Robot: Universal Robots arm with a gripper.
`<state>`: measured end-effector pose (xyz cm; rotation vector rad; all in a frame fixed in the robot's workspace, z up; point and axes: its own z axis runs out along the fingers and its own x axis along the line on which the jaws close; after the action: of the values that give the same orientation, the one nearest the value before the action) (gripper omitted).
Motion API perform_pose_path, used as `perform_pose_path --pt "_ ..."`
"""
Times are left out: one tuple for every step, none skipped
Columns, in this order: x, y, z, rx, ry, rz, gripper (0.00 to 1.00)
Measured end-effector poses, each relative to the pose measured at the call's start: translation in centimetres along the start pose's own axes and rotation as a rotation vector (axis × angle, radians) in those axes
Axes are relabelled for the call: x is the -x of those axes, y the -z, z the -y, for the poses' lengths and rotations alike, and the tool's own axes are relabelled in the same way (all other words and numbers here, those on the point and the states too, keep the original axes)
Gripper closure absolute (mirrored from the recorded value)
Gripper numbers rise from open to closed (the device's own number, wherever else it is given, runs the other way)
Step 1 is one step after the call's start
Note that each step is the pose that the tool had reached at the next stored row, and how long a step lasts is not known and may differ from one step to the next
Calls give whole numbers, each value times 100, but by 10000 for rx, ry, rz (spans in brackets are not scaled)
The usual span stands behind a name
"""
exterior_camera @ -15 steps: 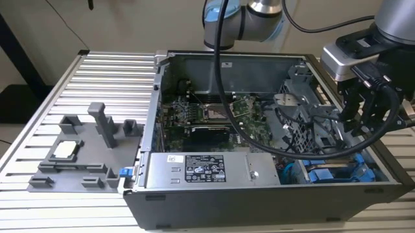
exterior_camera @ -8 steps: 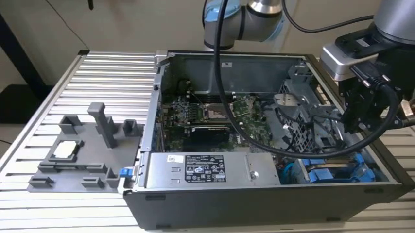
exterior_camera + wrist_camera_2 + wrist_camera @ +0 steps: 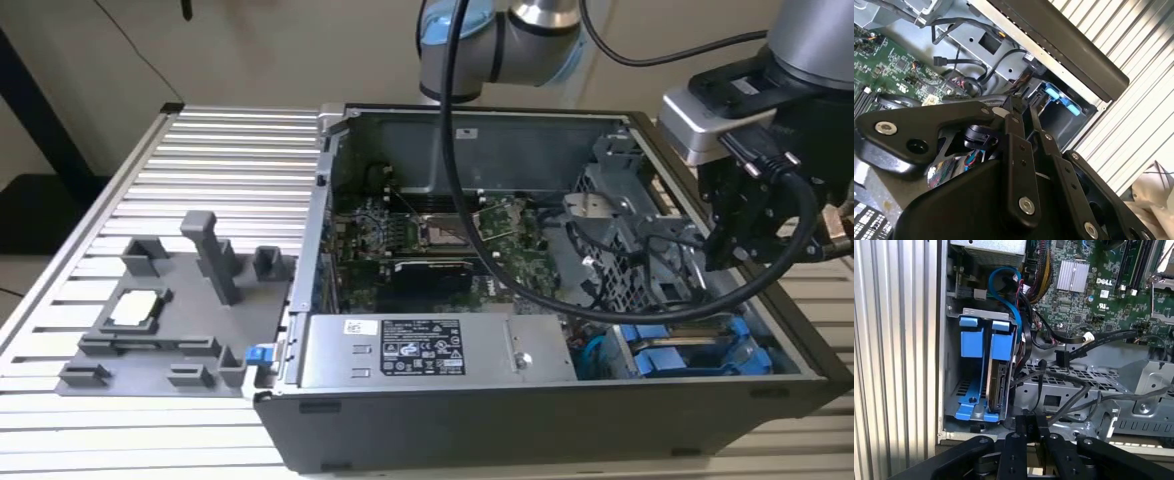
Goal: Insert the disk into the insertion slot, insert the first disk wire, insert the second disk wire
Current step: 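Insert the first disk wire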
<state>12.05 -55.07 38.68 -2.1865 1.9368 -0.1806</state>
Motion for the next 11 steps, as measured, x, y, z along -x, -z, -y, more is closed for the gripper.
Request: perform_pose_path --pt "0 0 0 0 0 -1 80" --pt "0 0 0 0 0 -2 80" --pt "0 0 0 0 0 -1 80" --pt "-1 0 4 22 0 -1 80" --pt "-4 -3 12 97 -9 8 80" --pt "-10 -7 29 219 -18 21 80" --pt "-16 -14 48 348 -27 37 80" --pt "-22 -20 69 478 -37 50 80" --pt "-28 -26 92 599 -46 61 80" --pt "-35 -34 116 723 -56 74 80" --pt "-42 -41 137 821 -64 85 80"
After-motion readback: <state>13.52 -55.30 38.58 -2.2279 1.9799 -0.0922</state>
